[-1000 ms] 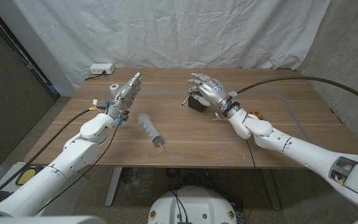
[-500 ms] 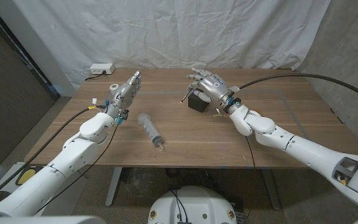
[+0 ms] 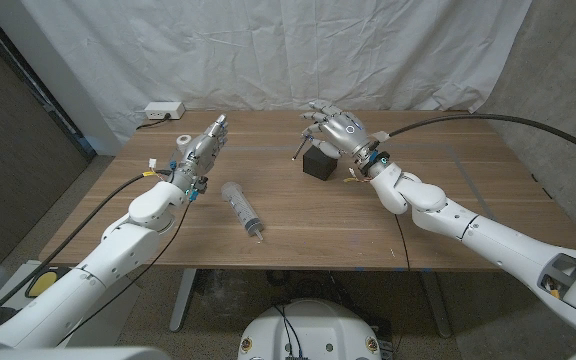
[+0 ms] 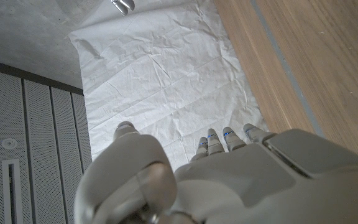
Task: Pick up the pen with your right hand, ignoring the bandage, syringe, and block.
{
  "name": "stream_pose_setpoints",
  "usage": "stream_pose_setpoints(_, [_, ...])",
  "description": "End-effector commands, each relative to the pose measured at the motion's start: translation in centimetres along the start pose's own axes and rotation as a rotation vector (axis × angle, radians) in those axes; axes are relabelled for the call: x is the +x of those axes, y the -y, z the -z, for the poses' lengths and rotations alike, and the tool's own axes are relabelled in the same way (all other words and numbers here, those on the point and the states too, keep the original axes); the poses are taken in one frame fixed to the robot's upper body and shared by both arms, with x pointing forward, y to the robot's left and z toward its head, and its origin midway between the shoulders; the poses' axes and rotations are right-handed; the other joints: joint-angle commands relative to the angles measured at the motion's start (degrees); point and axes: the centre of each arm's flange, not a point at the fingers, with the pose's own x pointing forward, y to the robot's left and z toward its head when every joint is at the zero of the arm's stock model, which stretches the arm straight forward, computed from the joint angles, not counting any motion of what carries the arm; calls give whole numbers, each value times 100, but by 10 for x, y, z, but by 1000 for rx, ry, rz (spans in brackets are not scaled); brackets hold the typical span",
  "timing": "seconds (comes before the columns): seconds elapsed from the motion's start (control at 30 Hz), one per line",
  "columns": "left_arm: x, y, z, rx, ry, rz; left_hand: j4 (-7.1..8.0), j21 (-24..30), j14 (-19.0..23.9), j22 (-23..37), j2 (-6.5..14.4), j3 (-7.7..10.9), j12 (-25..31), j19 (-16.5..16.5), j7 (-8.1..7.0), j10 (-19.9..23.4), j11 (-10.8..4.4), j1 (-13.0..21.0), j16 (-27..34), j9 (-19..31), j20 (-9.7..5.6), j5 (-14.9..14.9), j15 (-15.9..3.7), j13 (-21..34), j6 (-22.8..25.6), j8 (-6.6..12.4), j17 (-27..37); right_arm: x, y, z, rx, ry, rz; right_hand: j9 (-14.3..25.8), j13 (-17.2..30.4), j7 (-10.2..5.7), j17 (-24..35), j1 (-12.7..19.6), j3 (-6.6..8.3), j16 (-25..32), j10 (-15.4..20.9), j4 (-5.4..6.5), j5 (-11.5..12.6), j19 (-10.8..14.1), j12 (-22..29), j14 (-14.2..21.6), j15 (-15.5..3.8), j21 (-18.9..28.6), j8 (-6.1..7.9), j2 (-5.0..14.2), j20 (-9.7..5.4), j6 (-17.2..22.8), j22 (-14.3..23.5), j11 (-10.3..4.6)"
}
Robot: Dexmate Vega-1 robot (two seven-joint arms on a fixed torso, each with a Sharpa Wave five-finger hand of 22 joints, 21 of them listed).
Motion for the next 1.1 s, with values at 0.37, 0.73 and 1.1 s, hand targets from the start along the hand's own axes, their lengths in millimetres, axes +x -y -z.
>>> stream_pose_setpoints(0.37, [2,8,-4,8,-2,15,5,16,-2,33,-5,-58,-13,-34,8,-5,-13,84,-21,13,-130,-38,12,12,3,3,9,10,29,17,59,-62,31,7,-7,117,32,25,-9,-17,59,-2,-34,24,-46,27,-352,39,-29,60,-330,544,23,30])
stream_pose_setpoints(0.73, [1,3,-7,8,8,10,5,16,1,33,1,-71,-11,-35,4,-1,-2,92,-20,13,-133,-38,7,12,-1,1,9,23,48,19,64,-61,39,9,-7,117,33,31,-11,-16,87,-5,-47,33,-56,41,-365,41,-57,73,-333,556,24,37])
stream_pose_setpoints(1.1, [1,-1,-6,-6,14,11,6,16,2,33,7,-84,-12,-35,15,-2,-6,100,-20,13,-134,-38,5,12,1,2,9,28,52,19,75,-69,45,12,-6,117,34,31,-18,-11,111,-6,-63,40,-69,67,-366,44,-86,83,-329,570,24,46])
